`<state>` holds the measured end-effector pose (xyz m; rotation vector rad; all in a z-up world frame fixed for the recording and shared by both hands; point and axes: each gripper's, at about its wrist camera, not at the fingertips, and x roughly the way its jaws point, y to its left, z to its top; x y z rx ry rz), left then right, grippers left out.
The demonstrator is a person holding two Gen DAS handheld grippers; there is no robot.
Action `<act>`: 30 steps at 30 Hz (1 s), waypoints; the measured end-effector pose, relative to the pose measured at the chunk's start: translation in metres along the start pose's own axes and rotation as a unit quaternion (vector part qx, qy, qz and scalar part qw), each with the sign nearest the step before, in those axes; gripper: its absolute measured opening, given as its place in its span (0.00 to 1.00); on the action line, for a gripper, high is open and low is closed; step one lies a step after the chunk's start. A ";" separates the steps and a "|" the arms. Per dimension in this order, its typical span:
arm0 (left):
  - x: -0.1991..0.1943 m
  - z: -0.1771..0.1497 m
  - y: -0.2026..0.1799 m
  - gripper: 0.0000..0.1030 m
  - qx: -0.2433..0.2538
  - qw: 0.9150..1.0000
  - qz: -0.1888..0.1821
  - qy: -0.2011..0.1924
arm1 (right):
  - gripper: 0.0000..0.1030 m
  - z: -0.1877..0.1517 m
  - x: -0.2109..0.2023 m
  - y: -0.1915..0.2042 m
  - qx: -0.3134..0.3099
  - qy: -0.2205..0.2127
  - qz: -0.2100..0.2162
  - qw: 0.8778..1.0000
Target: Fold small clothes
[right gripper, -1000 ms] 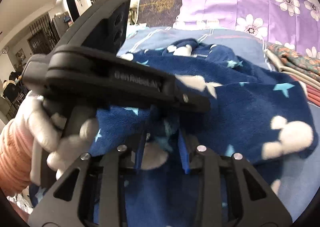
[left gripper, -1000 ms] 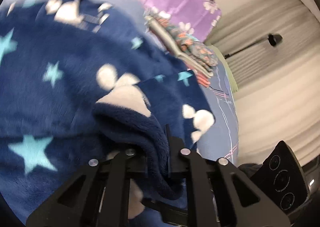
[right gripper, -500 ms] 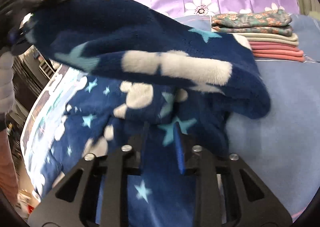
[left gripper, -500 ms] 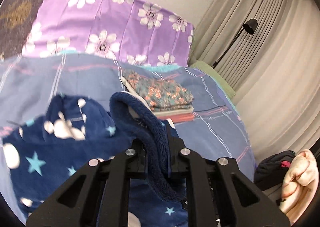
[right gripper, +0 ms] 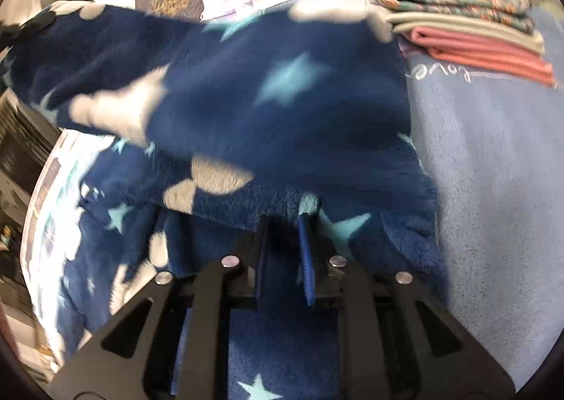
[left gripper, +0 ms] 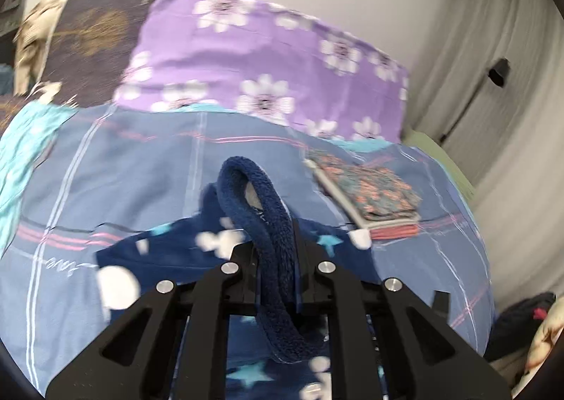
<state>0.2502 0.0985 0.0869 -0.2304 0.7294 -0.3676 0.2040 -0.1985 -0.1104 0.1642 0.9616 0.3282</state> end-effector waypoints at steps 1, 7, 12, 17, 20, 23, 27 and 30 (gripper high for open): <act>-0.001 -0.002 0.009 0.12 -0.003 1.000 0.007 0.002 | 0.21 0.000 0.000 0.003 -0.006 -0.001 -0.003 1.000; 0.010 -0.024 0.062 0.12 -0.026 0.997 0.064 0.034 | 0.23 -0.003 0.000 0.000 -0.004 -0.003 0.003 1.000; 0.036 -0.063 0.110 0.12 -0.062 0.990 0.098 0.076 | 0.27 -0.005 -0.003 -0.004 -0.006 -0.004 0.010 1.000; 0.057 -0.101 0.138 0.31 -0.072 0.980 0.143 0.115 | 0.32 -0.006 -0.001 0.006 -0.019 -0.002 0.008 1.000; 0.051 -0.105 0.145 0.39 -0.072 0.980 0.152 0.102 | 0.33 -0.007 -0.004 0.011 -0.029 0.005 0.002 1.000; 0.036 -0.098 0.134 0.38 -0.036 0.976 0.198 0.083 | 0.33 -0.010 -0.018 0.014 -0.042 0.011 0.010 0.999; 0.014 -0.084 0.111 0.38 -0.009 0.980 0.196 0.039 | 0.33 -0.008 -0.048 0.023 -0.067 -0.010 0.034 0.997; 0.014 -0.080 0.086 0.38 -0.006 0.990 0.136 0.027 | 0.33 0.009 -0.068 0.029 -0.065 -0.048 0.060 0.995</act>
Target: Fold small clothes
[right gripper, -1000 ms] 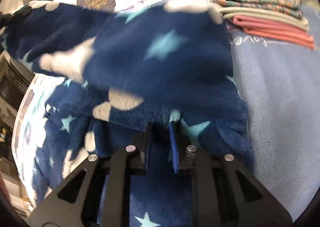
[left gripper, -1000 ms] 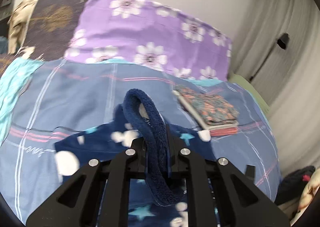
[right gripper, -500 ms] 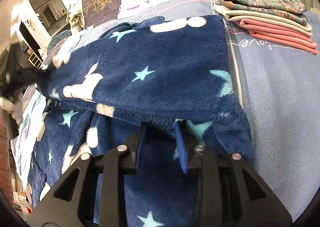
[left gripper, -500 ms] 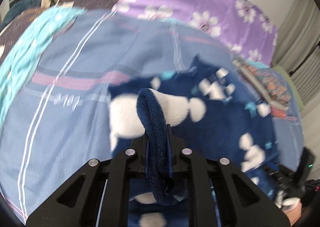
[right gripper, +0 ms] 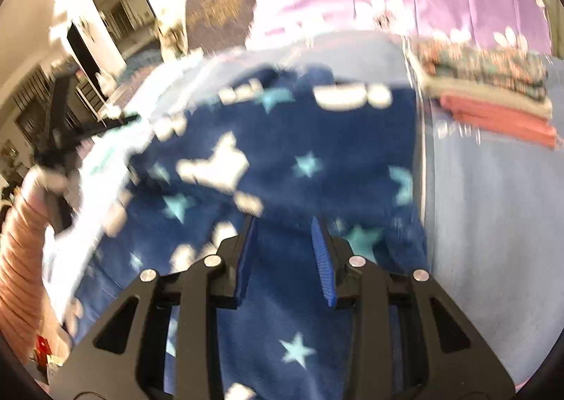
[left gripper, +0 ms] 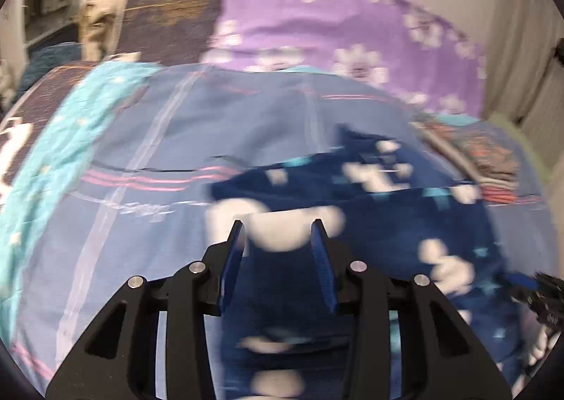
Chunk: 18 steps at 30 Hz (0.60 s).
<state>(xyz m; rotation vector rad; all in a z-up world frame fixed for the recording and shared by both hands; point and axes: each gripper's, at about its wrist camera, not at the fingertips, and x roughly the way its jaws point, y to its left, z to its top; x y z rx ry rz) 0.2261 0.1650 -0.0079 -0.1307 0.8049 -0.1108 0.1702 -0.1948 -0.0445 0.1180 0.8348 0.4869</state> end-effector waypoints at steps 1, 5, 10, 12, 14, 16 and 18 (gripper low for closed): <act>0.004 -0.002 -0.009 0.38 0.007 1.000 -0.016 0.006 | 0.33 0.006 -0.004 0.000 0.003 -0.016 0.002 1.000; 0.051 -0.033 -0.038 0.41 0.044 0.995 -0.012 0.089 | 0.33 0.015 0.014 -0.010 0.013 -0.023 -0.023 0.999; 0.055 -0.057 -0.044 0.43 0.085 0.995 0.004 0.056 | 0.30 -0.011 0.055 -0.038 0.040 0.044 -0.046 0.997; 0.052 -0.052 -0.043 0.43 0.085 0.994 0.002 0.066 | 0.30 -0.008 0.053 -0.032 0.028 0.056 -0.055 0.997; 0.050 -0.049 -0.044 0.44 0.081 0.994 0.006 0.069 | 0.31 -0.007 0.053 -0.027 0.016 0.061 -0.065 0.996; 0.047 -0.046 -0.044 0.45 0.068 0.996 0.002 0.063 | 0.33 -0.009 0.050 -0.022 0.011 0.060 -0.069 0.996; 0.039 -0.049 -0.043 0.46 0.052 0.997 -0.013 0.048 | 0.34 -0.013 0.043 -0.020 0.019 0.052 -0.056 0.997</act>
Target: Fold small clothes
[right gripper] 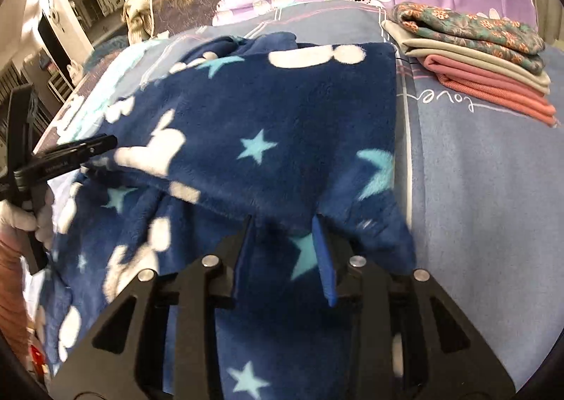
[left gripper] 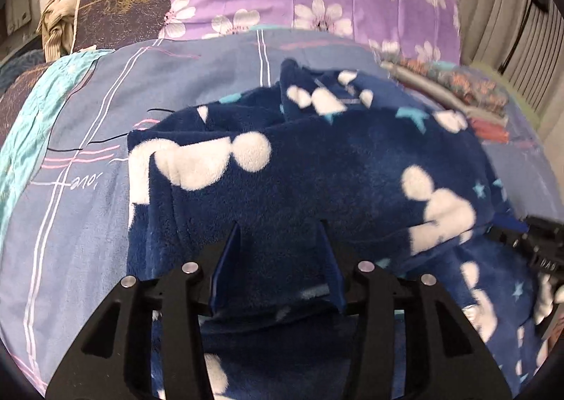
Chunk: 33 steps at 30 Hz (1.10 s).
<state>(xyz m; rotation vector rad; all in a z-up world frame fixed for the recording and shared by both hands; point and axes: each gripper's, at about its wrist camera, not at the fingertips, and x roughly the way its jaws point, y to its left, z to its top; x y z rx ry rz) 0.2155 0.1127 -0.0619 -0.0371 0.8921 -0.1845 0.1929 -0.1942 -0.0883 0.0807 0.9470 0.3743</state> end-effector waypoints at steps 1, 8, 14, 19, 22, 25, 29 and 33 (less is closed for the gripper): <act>-0.001 -0.002 0.000 0.50 -0.003 1.000 -0.006 -0.004 | 0.34 -0.002 -0.004 0.000 -0.001 -0.009 0.010 1.000; -0.005 -0.021 -0.002 0.52 -0.003 1.000 0.006 -0.027 | 0.32 -0.020 0.002 -0.004 -0.006 0.023 -0.008 1.000; -0.059 -0.052 -0.004 0.58 0.011 0.997 0.025 -0.066 | 0.35 -0.039 -0.041 -0.018 0.013 -0.001 0.001 1.000; -0.085 -0.086 0.023 0.58 -0.037 0.997 0.043 -0.061 | 0.35 -0.064 -0.074 -0.035 0.042 -0.021 -0.010 0.999; -0.102 -0.108 0.032 0.58 -0.050 0.996 0.047 -0.062 | 0.36 -0.079 -0.088 -0.044 0.063 -0.034 -0.013 0.997; -0.107 -0.123 0.034 0.58 -0.048 0.996 0.056 -0.052 | 0.36 -0.093 -0.097 -0.049 0.080 -0.036 -0.005 0.996; -0.108 -0.141 0.037 0.58 -0.050 0.997 0.053 -0.036 | 0.36 -0.106 -0.101 -0.047 0.089 -0.034 0.000 0.995; -0.110 -0.152 0.038 0.58 -0.065 0.996 0.045 -0.031 | 0.37 -0.118 -0.104 -0.046 0.101 -0.034 0.003 0.994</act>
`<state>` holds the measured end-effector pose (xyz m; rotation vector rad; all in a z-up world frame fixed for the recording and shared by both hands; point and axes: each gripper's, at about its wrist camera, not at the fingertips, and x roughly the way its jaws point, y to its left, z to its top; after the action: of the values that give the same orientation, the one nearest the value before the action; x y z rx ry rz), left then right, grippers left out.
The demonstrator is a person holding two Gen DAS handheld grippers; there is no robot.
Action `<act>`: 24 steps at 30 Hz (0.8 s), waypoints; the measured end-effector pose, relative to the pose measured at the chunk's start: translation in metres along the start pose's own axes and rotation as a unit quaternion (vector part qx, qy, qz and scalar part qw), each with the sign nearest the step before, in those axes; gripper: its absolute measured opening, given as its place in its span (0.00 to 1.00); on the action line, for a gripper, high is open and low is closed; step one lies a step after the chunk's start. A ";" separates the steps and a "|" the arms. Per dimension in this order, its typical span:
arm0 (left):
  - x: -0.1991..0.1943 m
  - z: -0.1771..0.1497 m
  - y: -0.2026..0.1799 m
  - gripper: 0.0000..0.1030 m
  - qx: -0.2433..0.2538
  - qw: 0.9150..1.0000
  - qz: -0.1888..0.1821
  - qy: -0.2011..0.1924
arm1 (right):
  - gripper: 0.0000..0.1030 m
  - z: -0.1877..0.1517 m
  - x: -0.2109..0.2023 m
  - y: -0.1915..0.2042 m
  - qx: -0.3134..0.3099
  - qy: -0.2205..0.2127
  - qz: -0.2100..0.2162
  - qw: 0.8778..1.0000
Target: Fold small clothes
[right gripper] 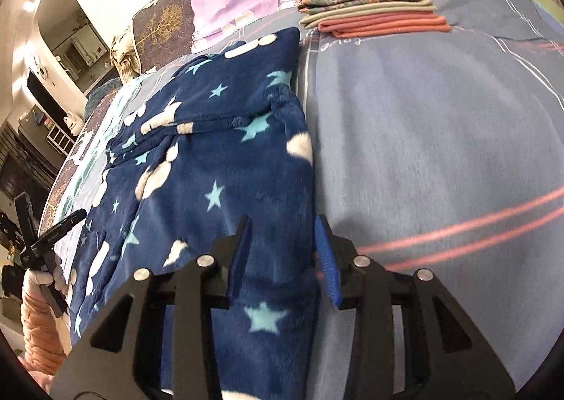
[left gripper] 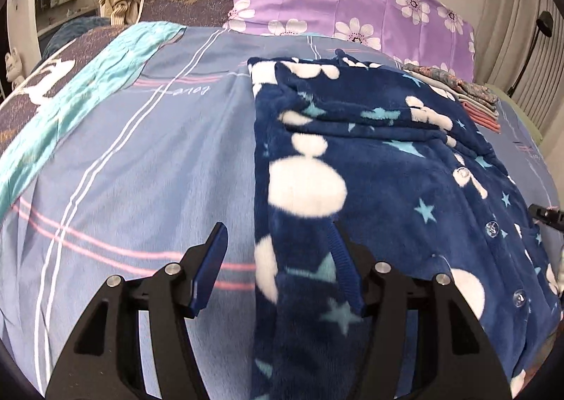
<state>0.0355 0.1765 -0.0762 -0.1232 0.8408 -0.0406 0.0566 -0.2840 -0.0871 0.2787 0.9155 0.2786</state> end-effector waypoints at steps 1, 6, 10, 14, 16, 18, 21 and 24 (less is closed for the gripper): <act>0.000 -0.002 0.001 0.58 -0.003 1.000 0.000 0.002 | 0.37 -0.003 -0.001 0.000 0.001 0.001 0.000 1.000; -0.007 -0.014 -0.003 0.58 -0.005 1.000 -0.010 0.007 | 0.40 -0.021 -0.008 -0.001 0.007 0.005 0.002 1.000; -0.016 -0.024 -0.012 0.58 0.011 1.000 -0.010 0.006 | 0.41 -0.032 -0.013 -0.005 0.014 0.006 0.003 1.000; -0.021 -0.036 -0.020 0.58 0.031 0.999 -0.003 0.012 | 0.41 -0.041 -0.018 -0.006 0.017 0.008 0.003 1.000; -0.023 -0.041 -0.023 0.58 0.037 0.999 0.001 0.013 | 0.41 -0.046 -0.021 -0.006 0.018 0.009 0.003 1.000; -0.028 -0.044 -0.026 0.58 0.041 0.999 0.002 0.010 | 0.41 -0.050 -0.024 -0.006 0.017 0.009 0.001 1.000; -0.035 -0.049 -0.033 0.58 0.053 0.999 0.005 0.004 | 0.41 -0.056 -0.029 -0.002 0.010 0.006 -0.008 1.000; -0.042 -0.054 -0.040 0.58 0.064 0.998 0.005 -0.002 | 0.41 -0.058 -0.038 0.007 -0.005 -0.006 -0.013 1.000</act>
<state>-0.0323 0.1352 -0.0760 0.0019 0.8332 -0.0855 -0.0130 -0.2839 -0.0903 0.2595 0.9061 0.2567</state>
